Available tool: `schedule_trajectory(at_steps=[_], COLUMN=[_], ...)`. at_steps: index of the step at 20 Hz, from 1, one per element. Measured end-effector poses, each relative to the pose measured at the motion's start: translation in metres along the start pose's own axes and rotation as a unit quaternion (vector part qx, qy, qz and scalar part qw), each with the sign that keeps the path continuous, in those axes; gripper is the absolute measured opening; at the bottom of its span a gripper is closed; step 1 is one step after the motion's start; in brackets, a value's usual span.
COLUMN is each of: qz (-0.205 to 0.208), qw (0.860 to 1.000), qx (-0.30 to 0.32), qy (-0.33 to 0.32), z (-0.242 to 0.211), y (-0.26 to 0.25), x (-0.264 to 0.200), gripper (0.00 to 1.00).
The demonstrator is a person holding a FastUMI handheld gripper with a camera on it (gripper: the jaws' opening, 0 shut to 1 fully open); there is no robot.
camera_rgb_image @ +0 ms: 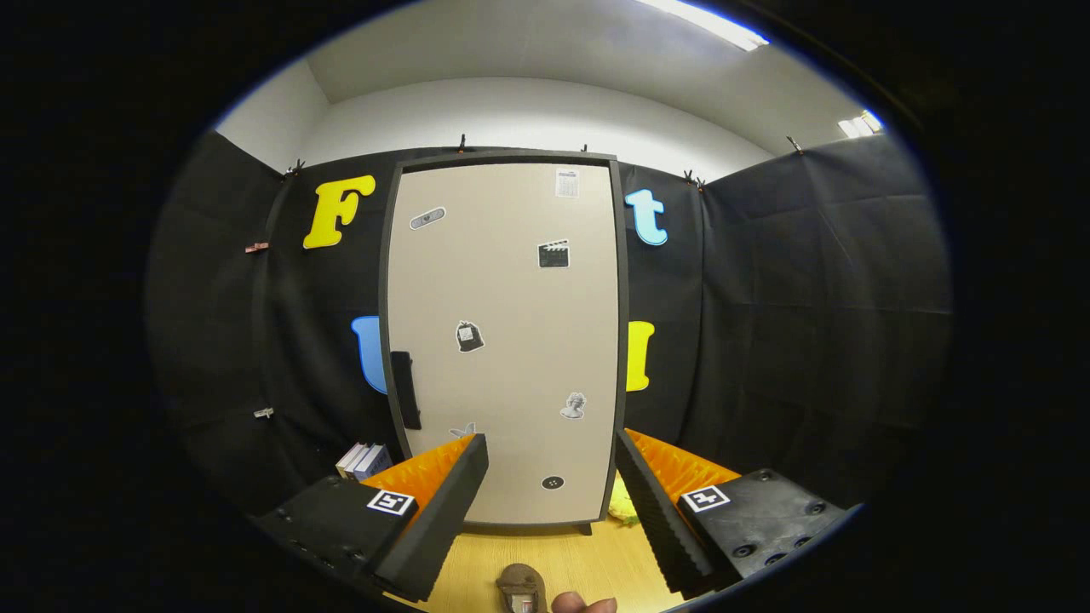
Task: Open the shoe cabinet door, grab the shoes and put them into the shoe cabinet, then close the shoe cabinet door.
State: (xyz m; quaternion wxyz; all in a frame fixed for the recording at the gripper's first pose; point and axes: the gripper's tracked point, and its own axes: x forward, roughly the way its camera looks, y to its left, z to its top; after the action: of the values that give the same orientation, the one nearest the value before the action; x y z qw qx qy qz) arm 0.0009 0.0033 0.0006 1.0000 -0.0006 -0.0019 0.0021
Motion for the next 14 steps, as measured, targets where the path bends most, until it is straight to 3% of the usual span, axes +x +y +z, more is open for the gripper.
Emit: schedule_trajectory(at_steps=[6, 14], qz=[0.031, 0.077], qw=[0.999, 0.997], qx=[0.005, 0.017], qy=[-0.006, -0.016], z=[0.003, 0.004], y=[0.042, 0.135], x=[0.016, 0.083], gripper=[0.98, 0.98])
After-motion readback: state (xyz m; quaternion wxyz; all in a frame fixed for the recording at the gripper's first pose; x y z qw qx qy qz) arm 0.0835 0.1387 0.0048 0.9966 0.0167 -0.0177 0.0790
